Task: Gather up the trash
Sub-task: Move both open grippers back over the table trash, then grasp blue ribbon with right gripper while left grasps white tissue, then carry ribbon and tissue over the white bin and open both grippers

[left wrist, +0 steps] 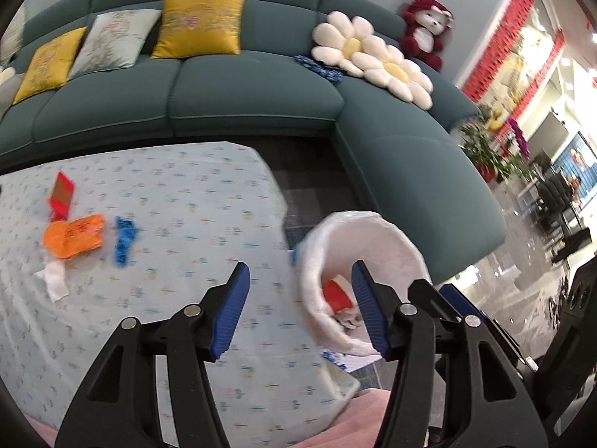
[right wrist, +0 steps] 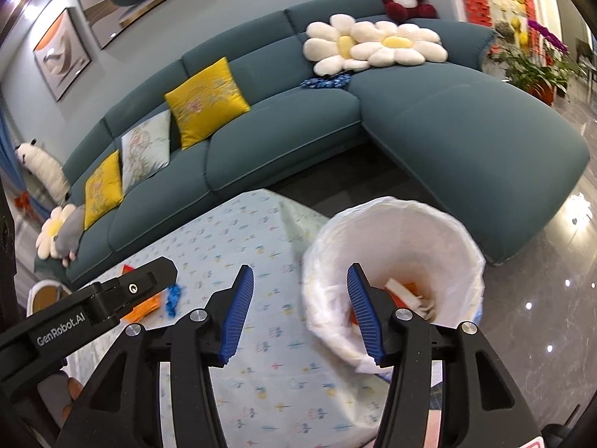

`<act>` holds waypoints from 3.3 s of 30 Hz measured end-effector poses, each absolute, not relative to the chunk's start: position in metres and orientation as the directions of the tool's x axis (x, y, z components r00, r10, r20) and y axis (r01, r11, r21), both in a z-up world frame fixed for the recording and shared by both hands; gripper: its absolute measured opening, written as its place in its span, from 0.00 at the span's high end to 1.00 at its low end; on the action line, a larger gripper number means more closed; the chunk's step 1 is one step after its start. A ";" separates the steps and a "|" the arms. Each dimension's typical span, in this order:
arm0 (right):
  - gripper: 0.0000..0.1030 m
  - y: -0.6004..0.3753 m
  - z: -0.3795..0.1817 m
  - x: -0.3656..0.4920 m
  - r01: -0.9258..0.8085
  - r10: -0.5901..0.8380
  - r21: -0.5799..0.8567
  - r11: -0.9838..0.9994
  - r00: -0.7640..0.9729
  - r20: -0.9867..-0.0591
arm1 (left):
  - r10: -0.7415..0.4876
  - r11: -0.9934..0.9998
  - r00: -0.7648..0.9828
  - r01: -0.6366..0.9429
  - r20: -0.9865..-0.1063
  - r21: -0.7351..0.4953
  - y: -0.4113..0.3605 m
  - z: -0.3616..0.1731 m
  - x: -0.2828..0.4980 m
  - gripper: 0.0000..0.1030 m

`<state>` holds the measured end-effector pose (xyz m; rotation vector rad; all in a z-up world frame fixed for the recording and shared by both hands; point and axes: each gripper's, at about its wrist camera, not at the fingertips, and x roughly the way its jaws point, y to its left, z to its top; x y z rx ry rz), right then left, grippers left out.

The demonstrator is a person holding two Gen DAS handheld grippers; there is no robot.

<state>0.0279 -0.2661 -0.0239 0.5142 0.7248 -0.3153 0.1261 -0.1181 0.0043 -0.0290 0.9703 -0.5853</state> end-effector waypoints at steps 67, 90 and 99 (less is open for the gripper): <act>0.83 -0.039 -0.201 0.279 0.257 0.103 0.211 0.943 0.377 -0.921 | -0.231 0.964 0.297 -0.057 -0.927 -0.259 0.170 -0.190 0.280 0.82; 0.83 -0.086 -0.115 0.146 0.292 0.171 0.378 0.878 0.547 -0.819 | -0.319 0.946 0.375 0.068 -0.871 -0.317 0.120 -0.094 0.163 0.83; 0.83 -0.115 -0.067 0.114 0.266 0.165 0.421 0.867 0.645 -0.747 | -0.363 0.931 0.430 0.208 -0.827 -0.300 0.067 -0.043 0.137 0.83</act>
